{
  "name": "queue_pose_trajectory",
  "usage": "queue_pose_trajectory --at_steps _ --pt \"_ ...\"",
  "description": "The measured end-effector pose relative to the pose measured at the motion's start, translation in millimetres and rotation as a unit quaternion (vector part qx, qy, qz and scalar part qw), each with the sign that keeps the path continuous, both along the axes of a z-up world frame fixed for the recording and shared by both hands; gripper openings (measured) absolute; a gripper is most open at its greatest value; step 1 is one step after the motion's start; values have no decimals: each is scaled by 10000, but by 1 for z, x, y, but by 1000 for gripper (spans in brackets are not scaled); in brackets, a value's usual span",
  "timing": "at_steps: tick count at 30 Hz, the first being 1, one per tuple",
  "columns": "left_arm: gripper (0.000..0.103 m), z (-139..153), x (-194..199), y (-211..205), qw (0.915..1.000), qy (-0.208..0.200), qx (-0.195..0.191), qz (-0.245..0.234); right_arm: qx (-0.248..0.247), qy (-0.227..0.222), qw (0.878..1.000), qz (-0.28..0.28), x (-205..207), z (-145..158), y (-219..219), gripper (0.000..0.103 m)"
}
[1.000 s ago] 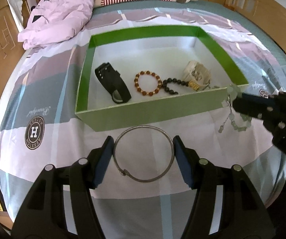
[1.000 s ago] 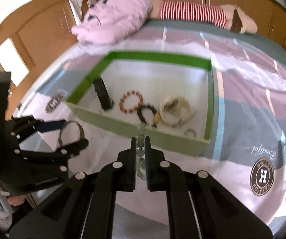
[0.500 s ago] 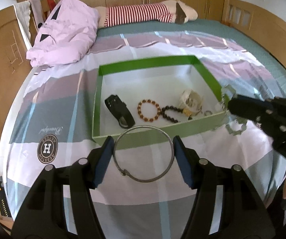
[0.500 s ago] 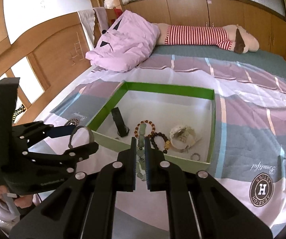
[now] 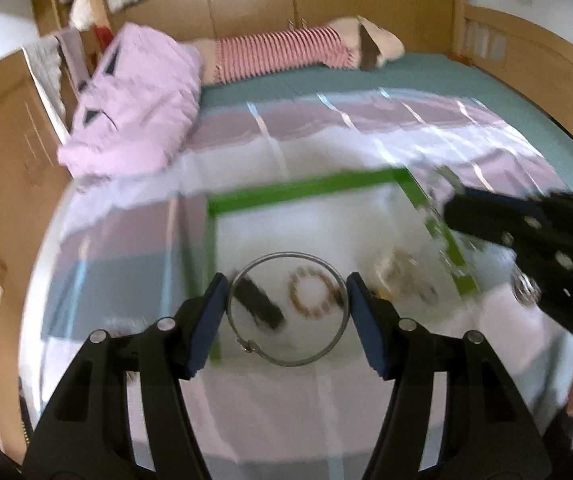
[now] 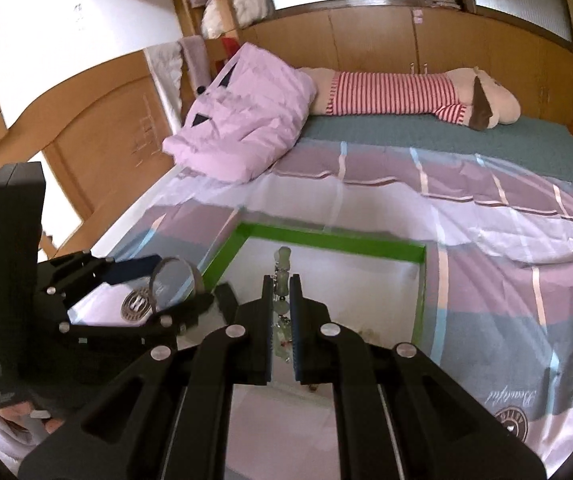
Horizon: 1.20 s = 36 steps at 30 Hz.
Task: Organize jewelry
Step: 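Lift the bangle and jade bracelet over the green box with both tools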
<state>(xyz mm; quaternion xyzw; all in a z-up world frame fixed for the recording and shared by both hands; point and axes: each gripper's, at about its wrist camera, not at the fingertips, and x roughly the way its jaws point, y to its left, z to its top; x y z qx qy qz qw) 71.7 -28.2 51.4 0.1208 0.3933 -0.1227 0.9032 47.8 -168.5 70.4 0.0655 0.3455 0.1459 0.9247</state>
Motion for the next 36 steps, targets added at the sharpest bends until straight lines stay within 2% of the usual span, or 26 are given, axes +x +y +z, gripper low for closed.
queue_pose_trajectory --at_steps 3,7,11,17,22,26,36 --pt "62 -5 21 5 9998 0 -117 149 -1 93 9999 -113 6 -20 -6 7" --pt "62 -29 39 12 9991 264 -94 305 42 489 9986 -176 22 -50 -7 7" --pt "62 -46 51 13 9981 466 -95 403 72 622 9978 -215 30 -64 -5 7" --pt "62 -56 55 9 9977 557 -124 367 20 691 9973 -243 32 -72 -4 7" --pt "62 -71 63 15 9951 831 -267 461 -56 926 9951 -342 37 -86 -5 7" --pt "62 -79 65 15 9943 923 -237 485 -106 1045 9938 -373 39 -96 -3 7" --pt "62 -87 64 11 9941 987 -126 431 -158 1064 9935 -371 38 -98 -1 7"
